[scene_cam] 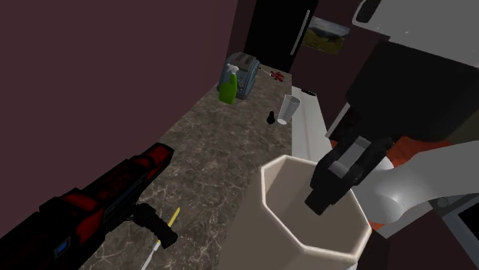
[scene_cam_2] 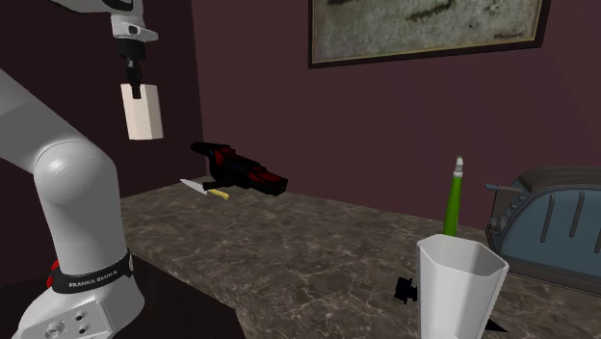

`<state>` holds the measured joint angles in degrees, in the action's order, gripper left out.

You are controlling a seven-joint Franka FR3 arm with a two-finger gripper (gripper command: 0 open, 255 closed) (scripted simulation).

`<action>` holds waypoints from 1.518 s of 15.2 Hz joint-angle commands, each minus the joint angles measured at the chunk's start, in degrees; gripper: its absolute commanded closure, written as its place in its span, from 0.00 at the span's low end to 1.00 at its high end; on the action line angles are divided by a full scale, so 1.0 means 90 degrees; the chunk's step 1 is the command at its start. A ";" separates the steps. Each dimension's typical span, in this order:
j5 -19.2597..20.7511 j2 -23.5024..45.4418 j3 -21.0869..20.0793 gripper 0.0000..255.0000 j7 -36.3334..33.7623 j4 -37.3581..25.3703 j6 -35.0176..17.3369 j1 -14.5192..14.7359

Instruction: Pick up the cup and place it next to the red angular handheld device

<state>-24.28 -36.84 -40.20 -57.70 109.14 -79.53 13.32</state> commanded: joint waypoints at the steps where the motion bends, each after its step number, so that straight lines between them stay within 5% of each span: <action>1: -0.0053 -0.0061 -0.0045 1.00 -0.0023 0.0140 -0.0104 0.0028; 23: -0.0565 -0.0559 -0.0513 1.00 0.0285 0.2221 -0.1744 0.0285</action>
<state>-29.11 -41.72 -44.58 -55.23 128.37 -94.53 15.78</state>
